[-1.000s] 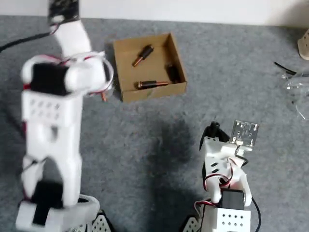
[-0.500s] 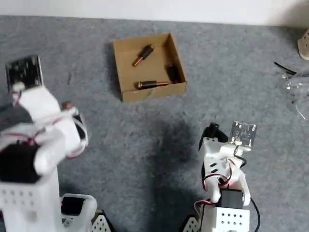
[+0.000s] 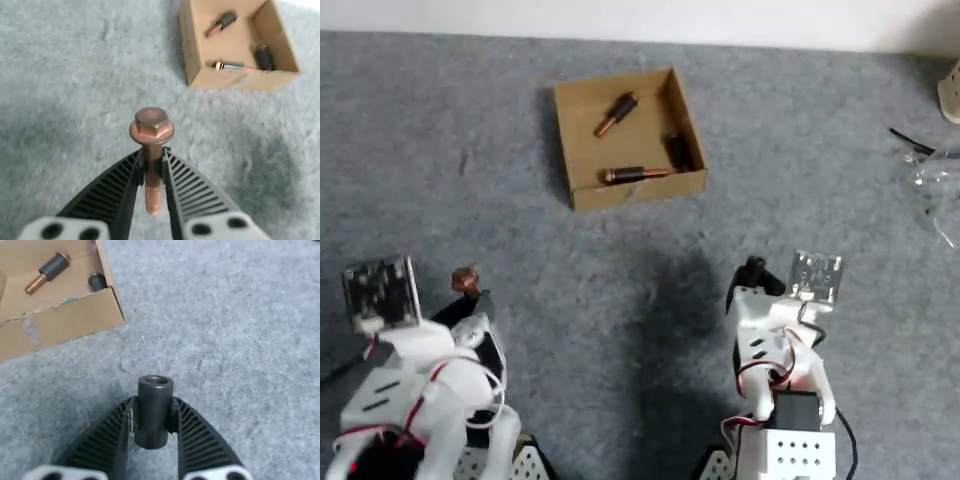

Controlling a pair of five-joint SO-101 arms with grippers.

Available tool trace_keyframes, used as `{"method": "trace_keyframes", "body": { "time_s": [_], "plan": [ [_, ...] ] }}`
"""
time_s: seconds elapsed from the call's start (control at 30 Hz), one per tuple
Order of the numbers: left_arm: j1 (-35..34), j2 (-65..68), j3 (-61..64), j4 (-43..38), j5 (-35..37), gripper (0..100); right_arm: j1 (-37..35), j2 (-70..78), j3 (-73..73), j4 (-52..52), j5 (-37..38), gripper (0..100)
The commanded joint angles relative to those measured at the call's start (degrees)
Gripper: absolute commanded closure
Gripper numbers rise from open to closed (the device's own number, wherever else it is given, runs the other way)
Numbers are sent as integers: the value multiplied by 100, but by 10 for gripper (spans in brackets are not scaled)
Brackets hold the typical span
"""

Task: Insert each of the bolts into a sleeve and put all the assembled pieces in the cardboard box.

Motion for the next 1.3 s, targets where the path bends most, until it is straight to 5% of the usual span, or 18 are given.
{"method": "trace_keyframes", "body": {
  "time_s": [0.0,0.27,0.6,0.7,0.83,1.07,1.27],
  "plan": [
    [-57,-673,286,-466,-35,995,-48,-66,-84,-215,-9,995],
    [-40,-963,1859,-2532,9,995,-418,-66,-75,-215,0,995],
    [-13,-963,2853,-5609,35,995,-1921,-66,-110,-224,448,995],
    [-13,-963,2844,-6180,800,995,-2466,-66,-119,-664,457,995],
    [-13,-963,2853,-6198,1767,995,-3134,-66,-119,-1218,466,995],
    [470,-963,2853,-6066,1785,995,-3802,-66,-127,-1455,554,995],
    [1411,-963,2519,-4941,1749,995,-4356,-66,-101,-1473,1996,995]
  ]
}}
